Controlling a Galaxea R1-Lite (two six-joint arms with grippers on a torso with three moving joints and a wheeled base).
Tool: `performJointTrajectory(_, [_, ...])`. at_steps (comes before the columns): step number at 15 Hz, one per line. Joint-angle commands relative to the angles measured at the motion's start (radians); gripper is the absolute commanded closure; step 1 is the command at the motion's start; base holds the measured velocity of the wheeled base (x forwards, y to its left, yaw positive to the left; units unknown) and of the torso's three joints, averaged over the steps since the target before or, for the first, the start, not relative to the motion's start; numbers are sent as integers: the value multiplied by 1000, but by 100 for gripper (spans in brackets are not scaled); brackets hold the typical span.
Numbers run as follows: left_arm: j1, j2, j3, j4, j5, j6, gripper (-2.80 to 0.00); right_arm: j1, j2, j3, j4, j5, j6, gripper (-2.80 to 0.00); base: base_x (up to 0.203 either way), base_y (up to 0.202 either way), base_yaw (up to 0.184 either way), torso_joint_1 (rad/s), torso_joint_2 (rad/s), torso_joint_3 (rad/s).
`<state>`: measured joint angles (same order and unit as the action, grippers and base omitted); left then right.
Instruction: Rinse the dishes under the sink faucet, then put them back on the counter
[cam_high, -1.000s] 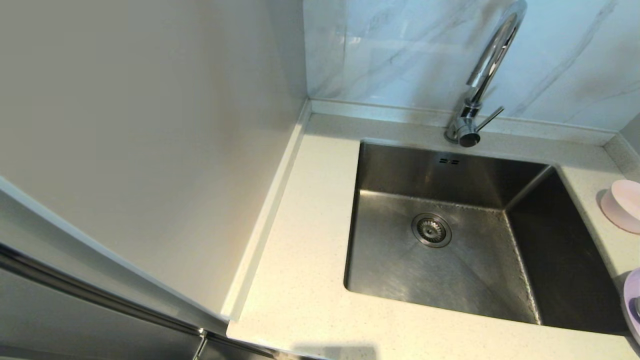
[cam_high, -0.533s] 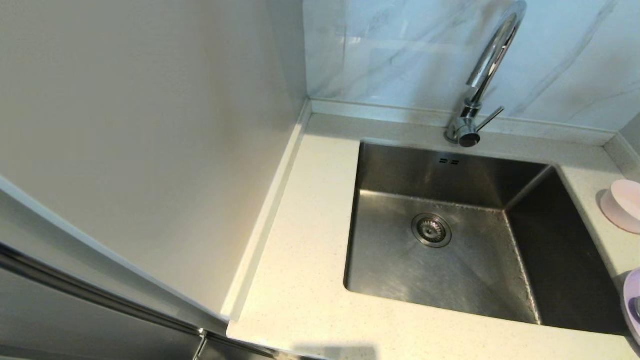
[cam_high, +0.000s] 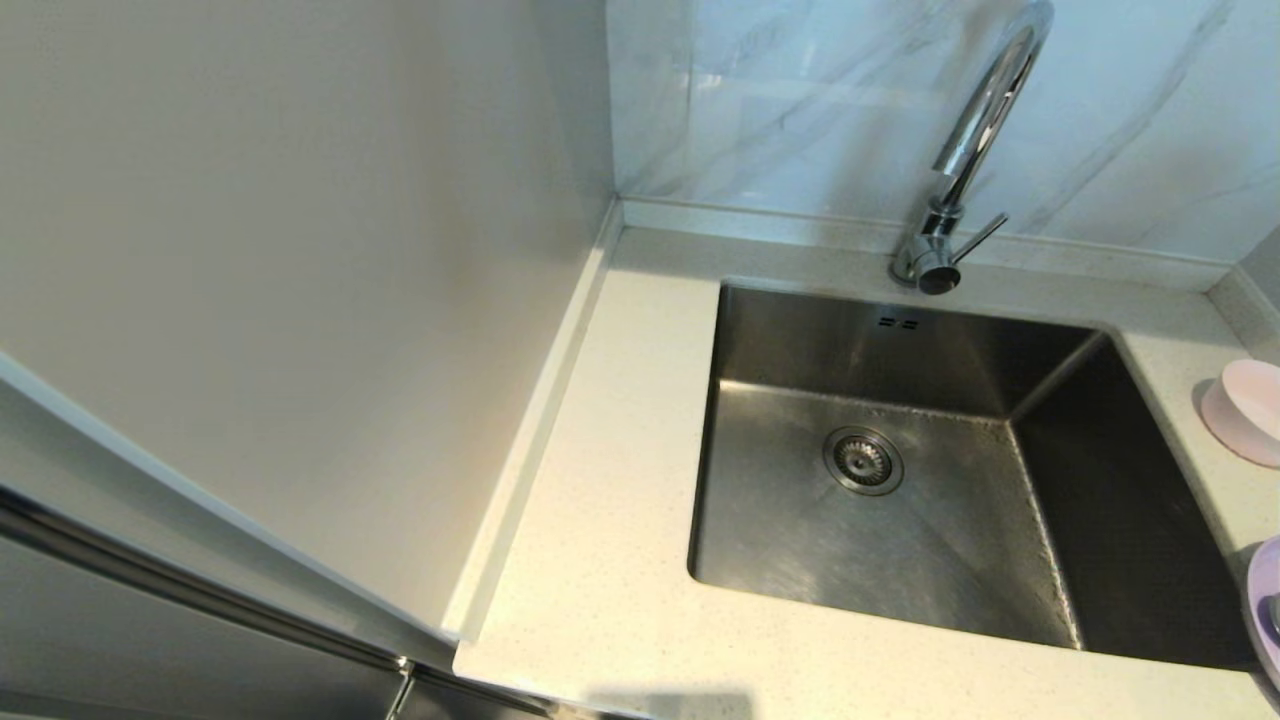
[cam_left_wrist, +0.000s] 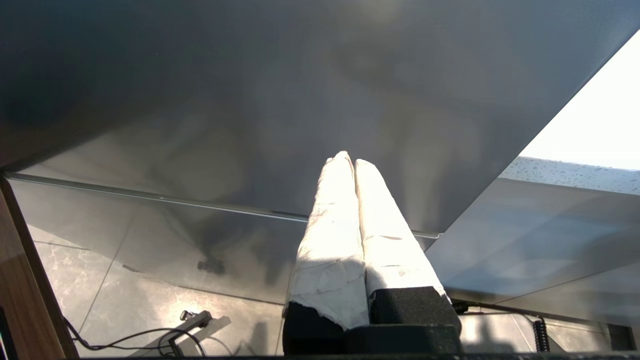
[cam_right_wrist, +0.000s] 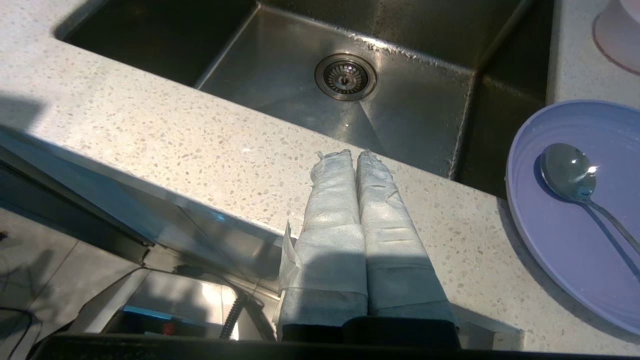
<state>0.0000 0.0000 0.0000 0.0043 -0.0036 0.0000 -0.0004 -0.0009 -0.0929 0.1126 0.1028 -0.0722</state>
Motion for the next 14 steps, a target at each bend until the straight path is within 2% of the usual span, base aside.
performJointTrajectory(1, [0, 0, 0, 0, 1, 0, 0, 0, 2, 68, -124, -5, 15, 0, 0, 0, 0, 0, 0, 0])
performJointTrajectory(5, [0, 0, 0, 0, -1, 0, 0, 0, 2, 71, -123, -11, 23, 0, 0, 0, 0, 0, 0, 0])
performJointTrajectory(6, [0, 0, 0, 0, 0, 0, 0, 0, 2, 74, -128, -29, 20, 0, 0, 0, 0, 0, 0, 0])
performJointTrajectory(8, [0, 0, 0, 0, -1, 0, 0, 0, 2, 102, -98, -116, 7, 0, 0, 0, 0, 0, 0, 0])
performJointTrajectory(14, [0, 0, 0, 0, 1, 0, 0, 0, 2, 101, -83, -100, 6, 0, 0, 0, 0, 0, 0, 0])
